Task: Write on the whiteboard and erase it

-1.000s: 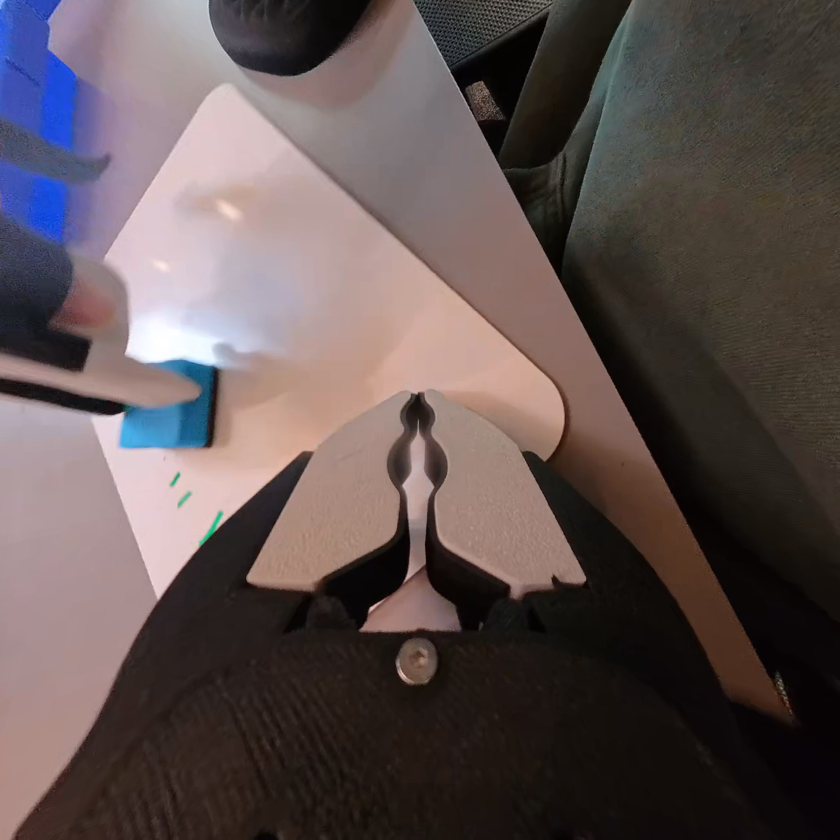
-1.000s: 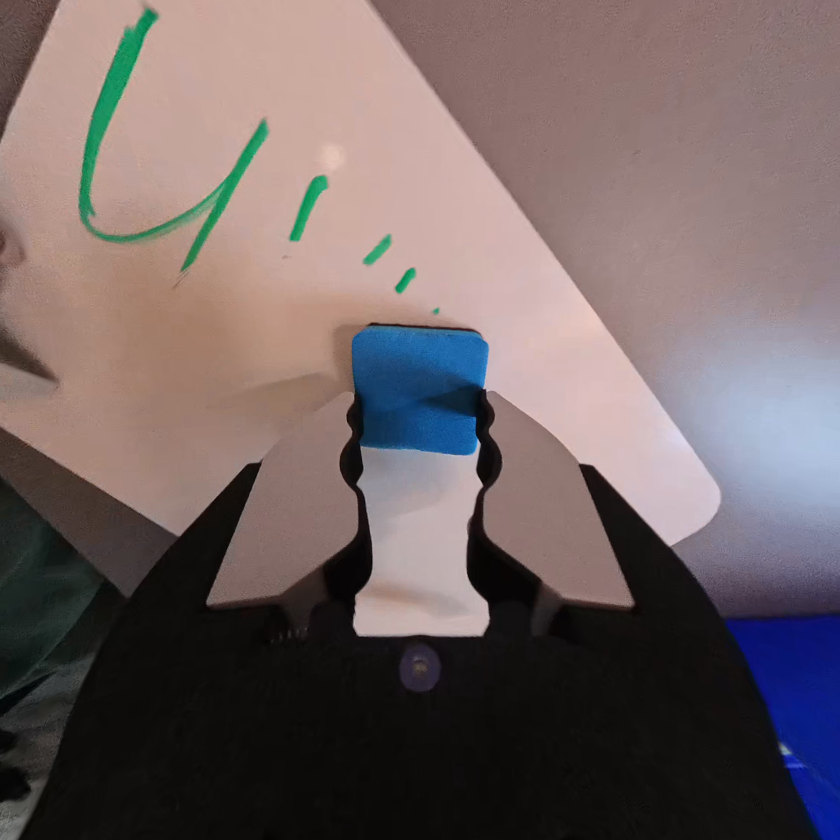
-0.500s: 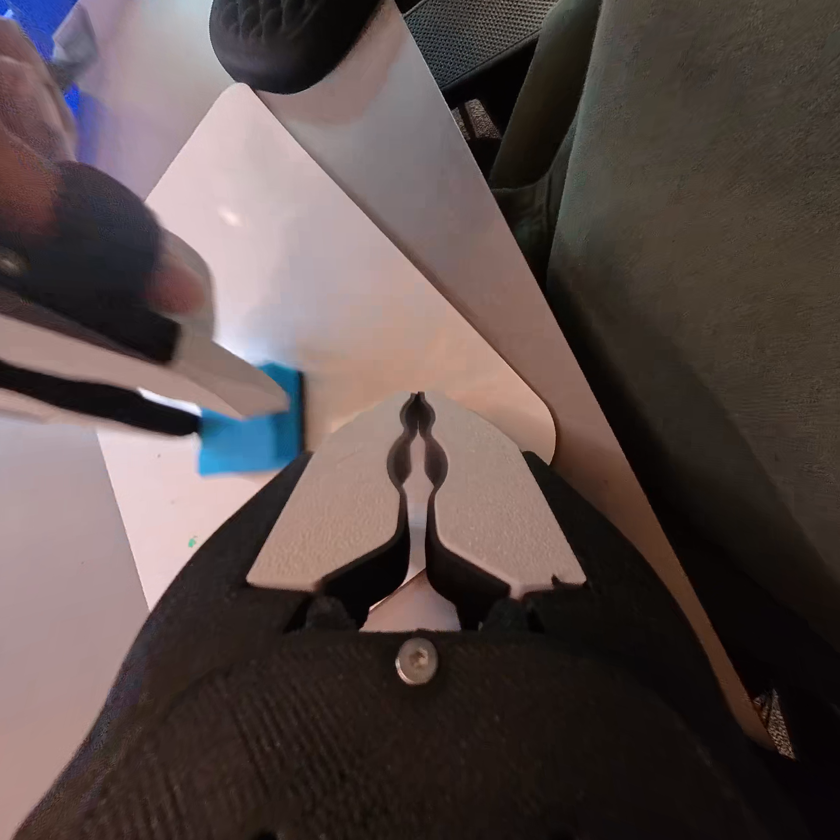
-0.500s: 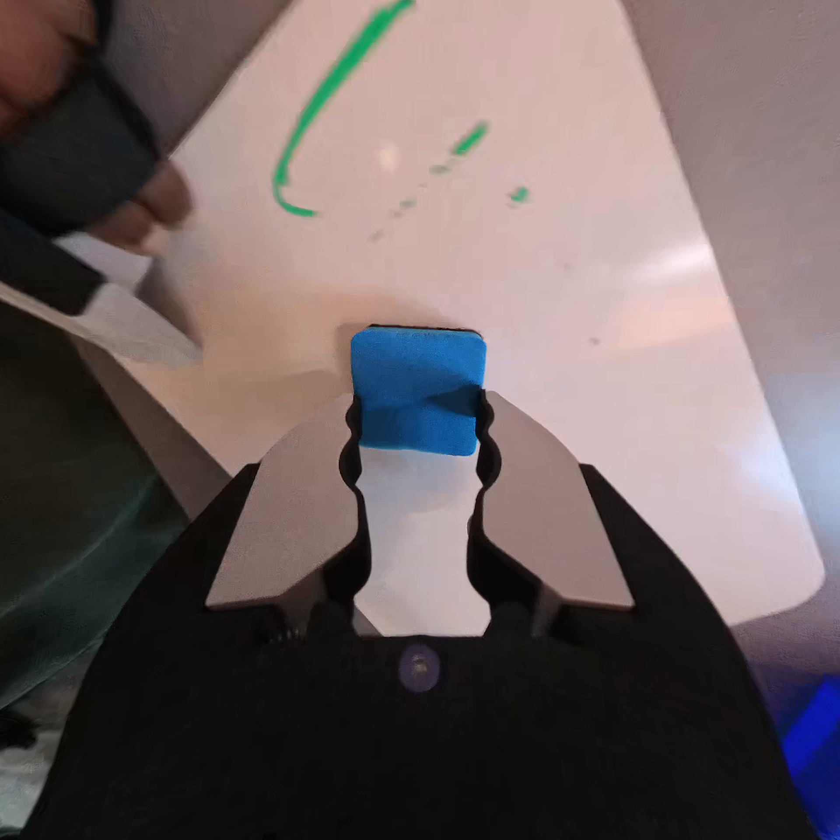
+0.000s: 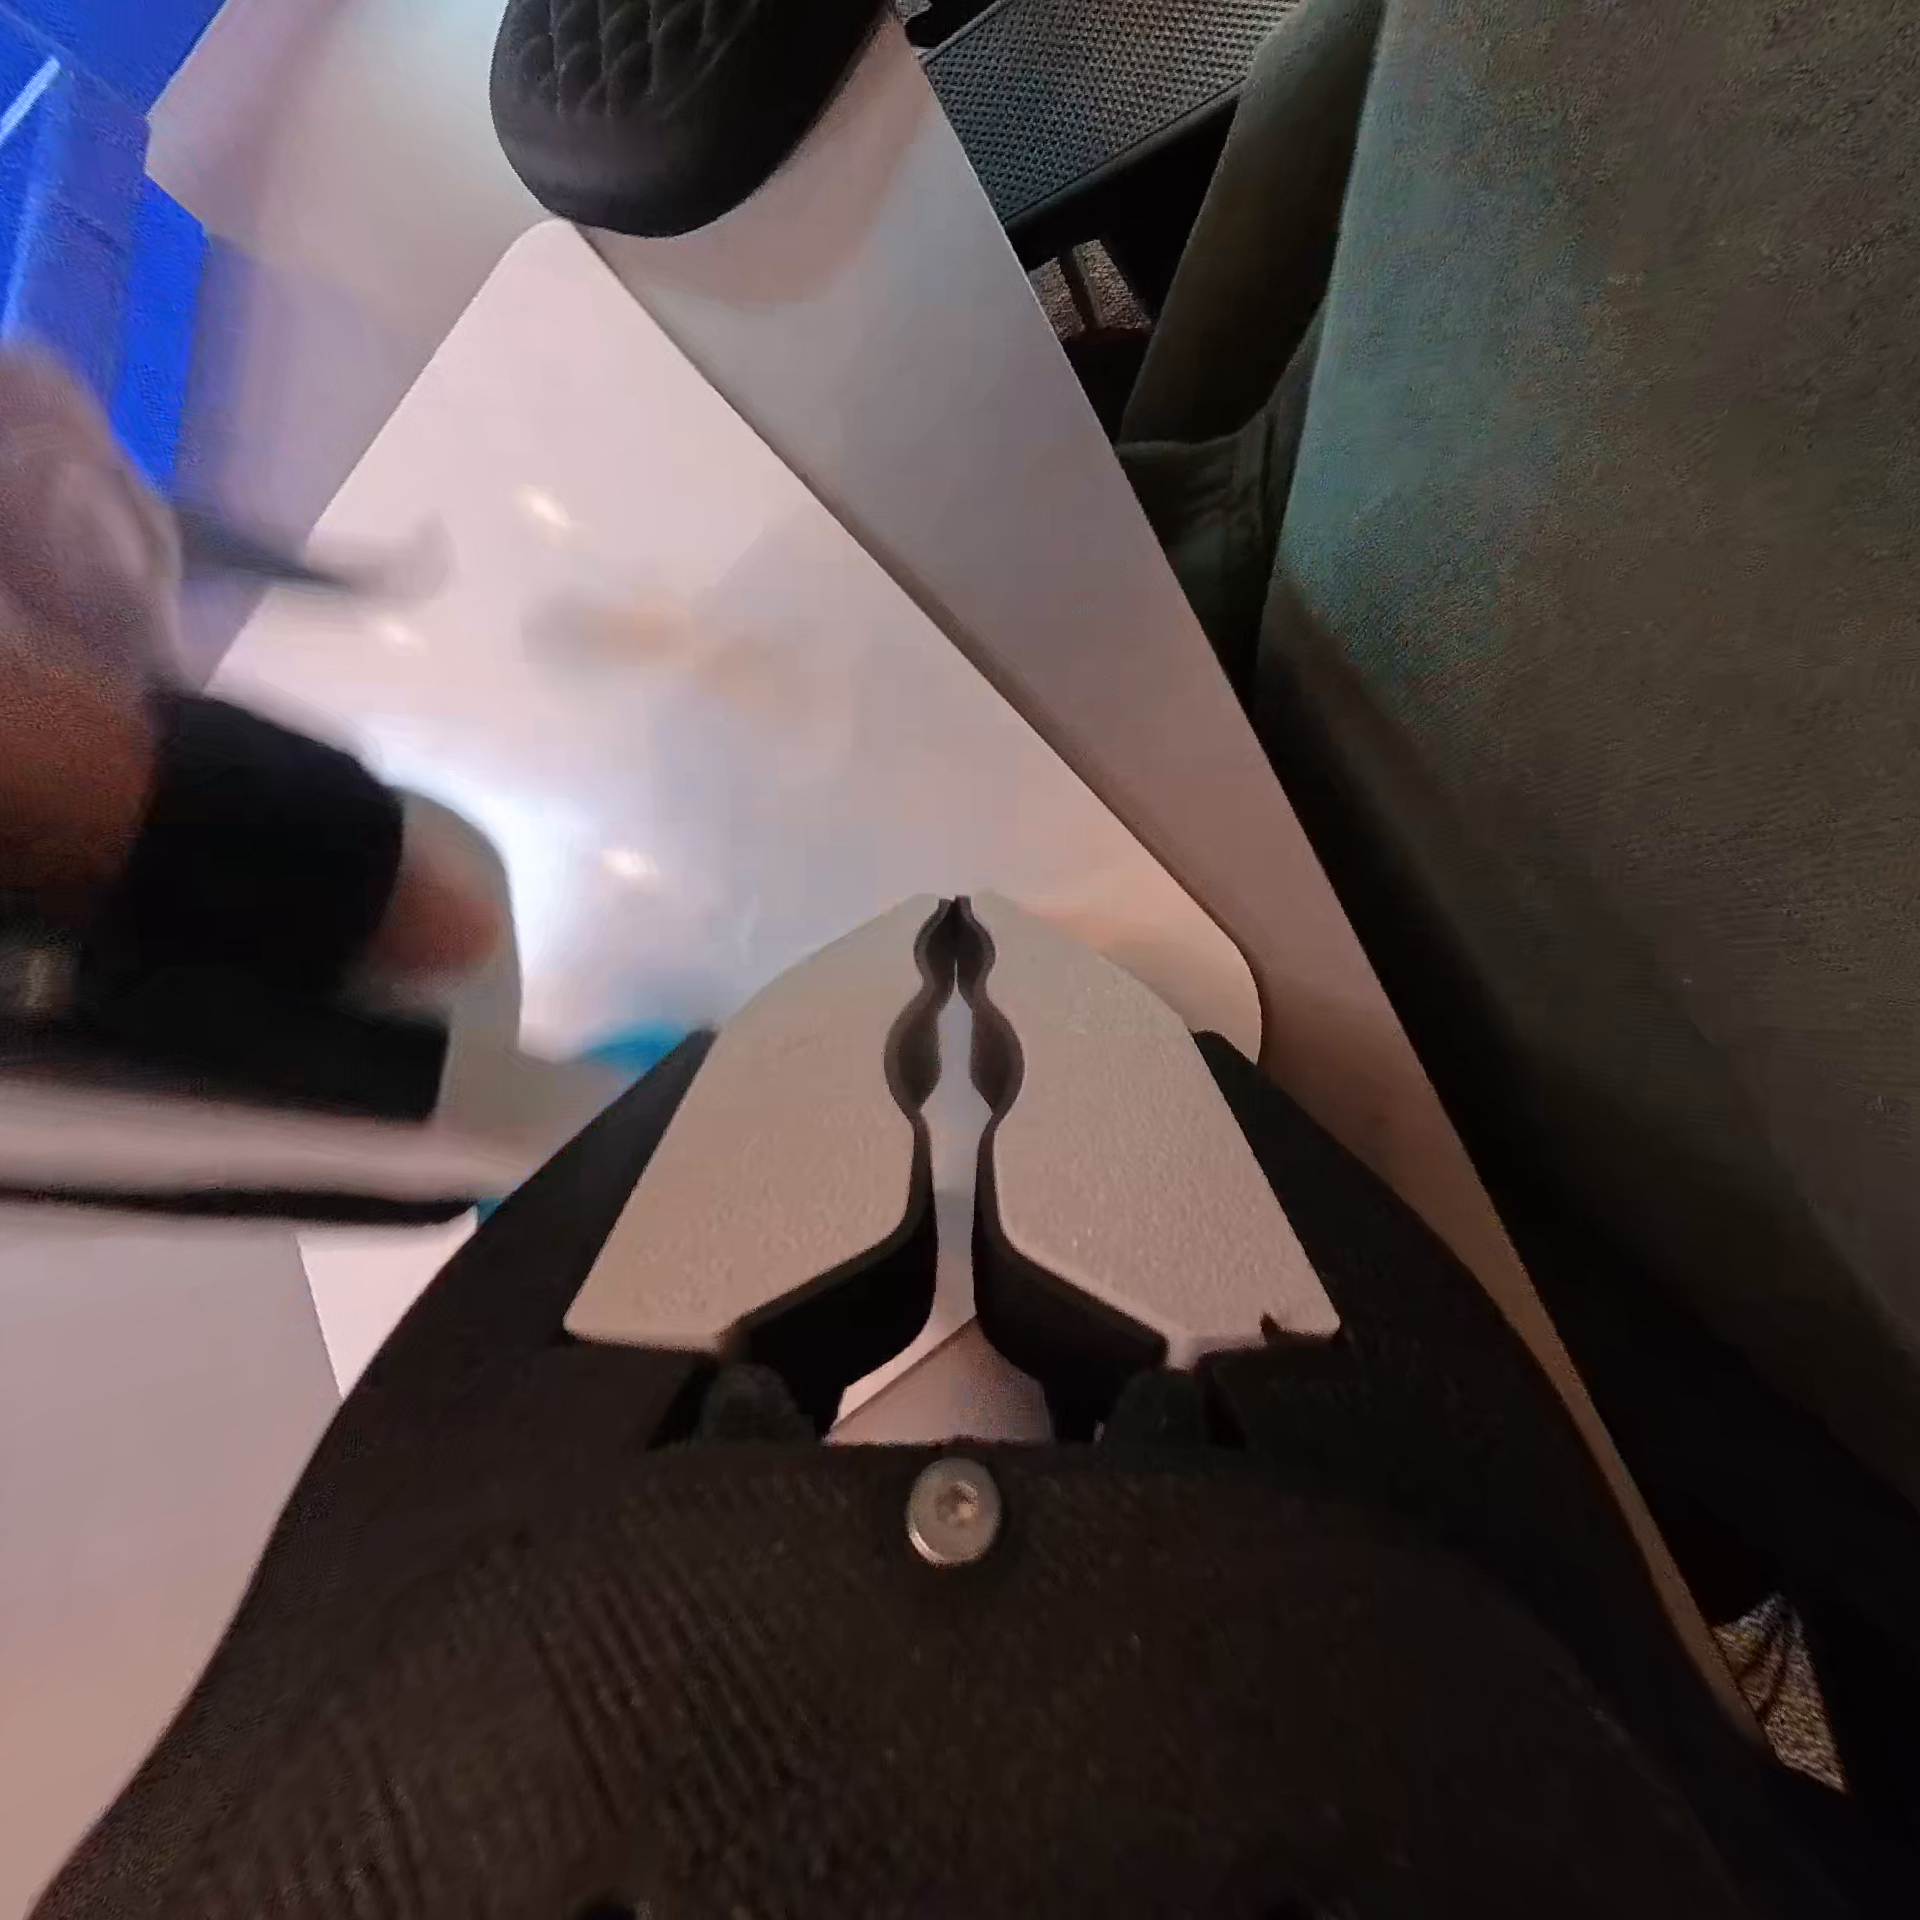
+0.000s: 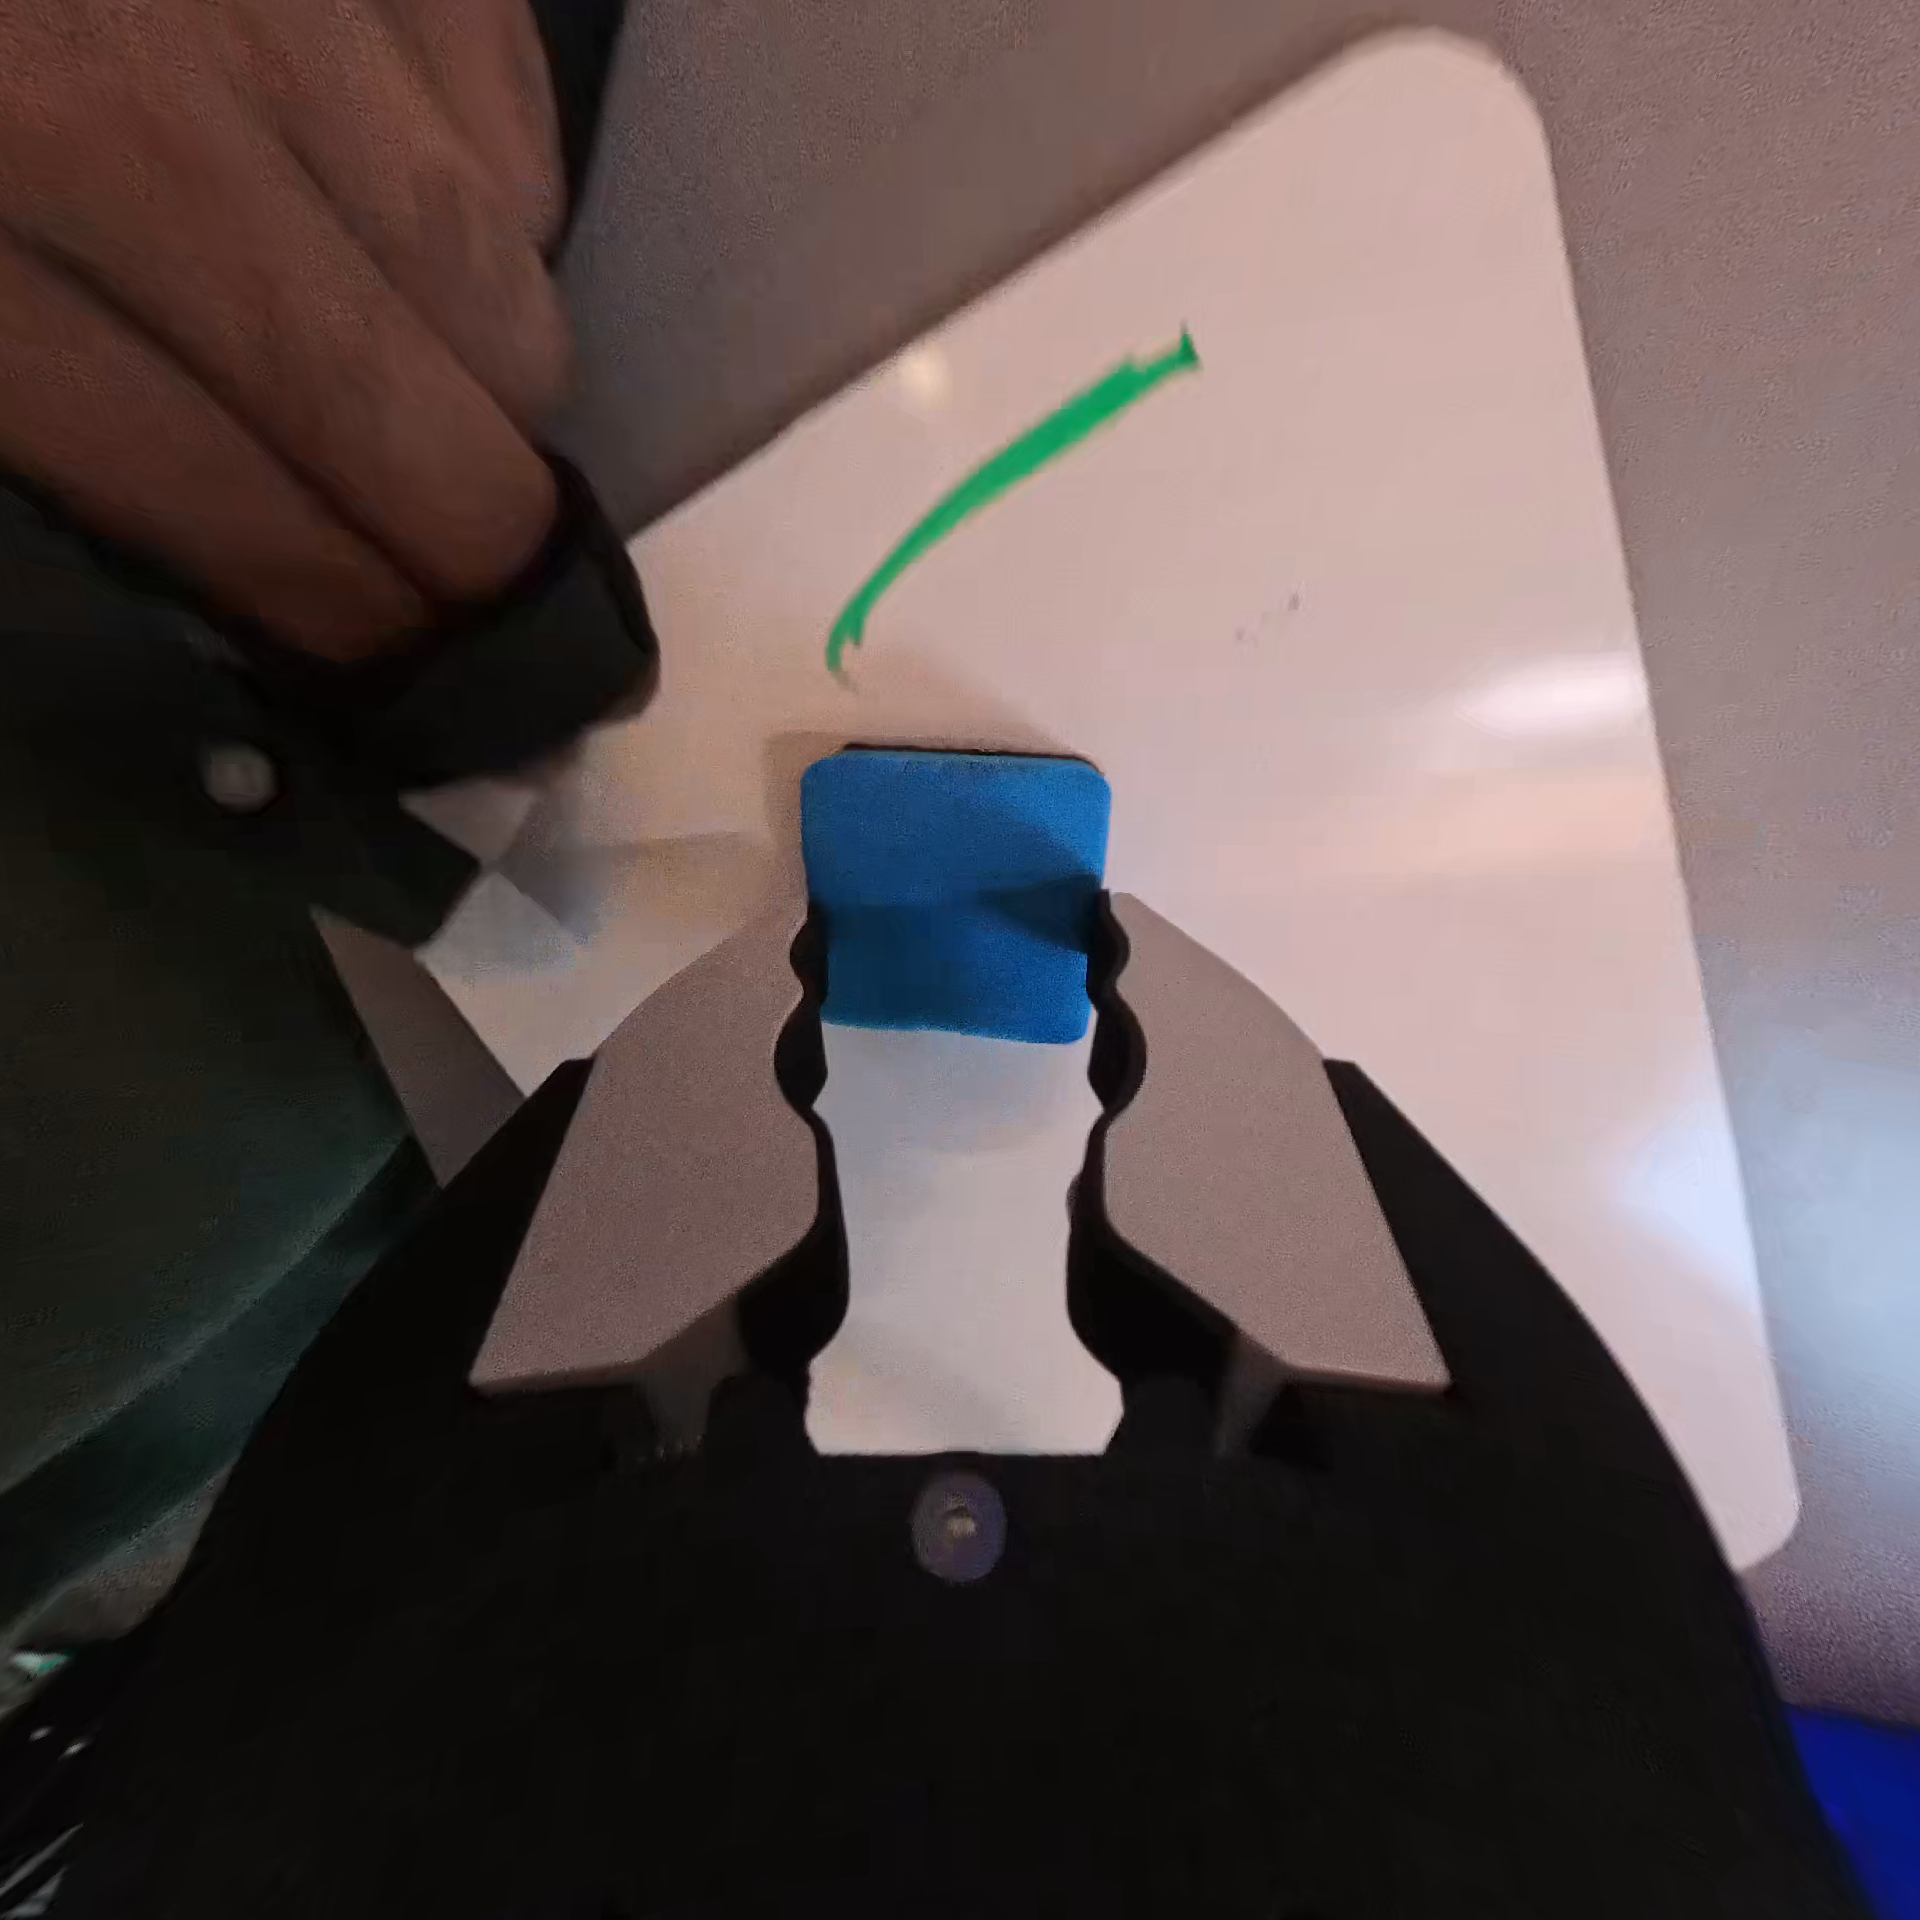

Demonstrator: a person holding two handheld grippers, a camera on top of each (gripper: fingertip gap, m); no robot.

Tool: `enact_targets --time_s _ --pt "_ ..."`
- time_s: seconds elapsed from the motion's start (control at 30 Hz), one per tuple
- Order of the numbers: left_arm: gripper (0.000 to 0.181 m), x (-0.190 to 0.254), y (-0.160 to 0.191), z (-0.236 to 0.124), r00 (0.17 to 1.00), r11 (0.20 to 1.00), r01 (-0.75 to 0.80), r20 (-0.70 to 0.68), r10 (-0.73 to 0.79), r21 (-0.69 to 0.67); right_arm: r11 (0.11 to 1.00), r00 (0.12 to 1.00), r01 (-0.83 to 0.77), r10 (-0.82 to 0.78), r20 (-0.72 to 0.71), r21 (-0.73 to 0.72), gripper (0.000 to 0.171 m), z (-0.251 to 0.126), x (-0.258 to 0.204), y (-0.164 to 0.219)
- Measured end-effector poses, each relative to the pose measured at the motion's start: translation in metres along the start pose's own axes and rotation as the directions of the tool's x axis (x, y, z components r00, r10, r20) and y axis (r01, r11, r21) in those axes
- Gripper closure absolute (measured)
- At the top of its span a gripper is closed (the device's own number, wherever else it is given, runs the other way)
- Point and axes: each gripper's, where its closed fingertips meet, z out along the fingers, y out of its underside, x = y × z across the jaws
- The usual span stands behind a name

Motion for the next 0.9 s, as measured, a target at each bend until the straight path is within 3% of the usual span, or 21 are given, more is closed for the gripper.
enact_targets --time_s 0.1,0.2,0.27,0.37,0.47,0.57,0.63,0.73,0.83,0.9 --pt "0.181 0.0 0.0 0.0 1.0 1.0 -0.018 0.017 0.018 -0.008 0.996 0.998 -0.043 0.047 -0.045 0.081 0.122 0.004 0.042 -0.041" --pt "0.181 0.0 0.0 0.0 1.0 1.0 -0.013 0.015 0.014 -0.007 0.99 0.982 -0.133 0.139 -0.127 0.053 0.122 -0.006 0.089 -0.018" --pt "0.181 0.0 0.0 0.0 1.0 1.0 -0.012 0.012 0.012 -0.004 0.997 0.997 -0.071 0.071 -0.034 -0.001 0.122 -0.004 0.053 -0.002" --pt "0.181 0.001 0.0 0.0 1.0 1.0 -0.011 0.008 0.011 0.0 0.991 0.991 0.13 -0.13 -0.004 -0.023 0.122 0.005 0.001 -0.024" --pt "0.181 0.0 0.0 0.0 1.0 1.0 -0.021 0.022 0.021 -0.006 0.994 0.996 0.091 -0.089 -0.02 0.065 0.122 0.011 0.025 -0.066" --pt "0.181 0.0 0.0 0.0 0.999 1.0 -0.019 0.025 0.019 -0.007 0.999 0.999 0.005 -0.003 -0.045 0.044 0.122 0.005 0.057 -0.052" --pt "0.181 0.0 0.0 0.0 0.999 1.0 -0.02 0.026 0.021 -0.007 0.997 0.997 0.072 -0.072 0.015 -0.02 0.122 0.004 0.03 -0.033" --pt "0.181 0.001 0.0 0.0 1.0 1.0 -0.017 0.019 0.017 -0.003 0.969 0.971 0.238 -0.236 0.042 -0.072 0.122 0.01 -0.008 -0.041" --pt "0.181 0.0 0.0 0.0 0.999 1.0 -0.028 0.033 0.029 -0.01 0.993 0.993 0.121 -0.121 0.0 -0.006 0.122 0.012 0.033 -0.073" --pt "0.181 0.0 0.0 0.0 0.999 1.0 -0.019 0.033 0.019 -0.009 0.999 0.998 0.053 -0.053 -0.046 -0.003 0.122 0.008 0.066 -0.071"
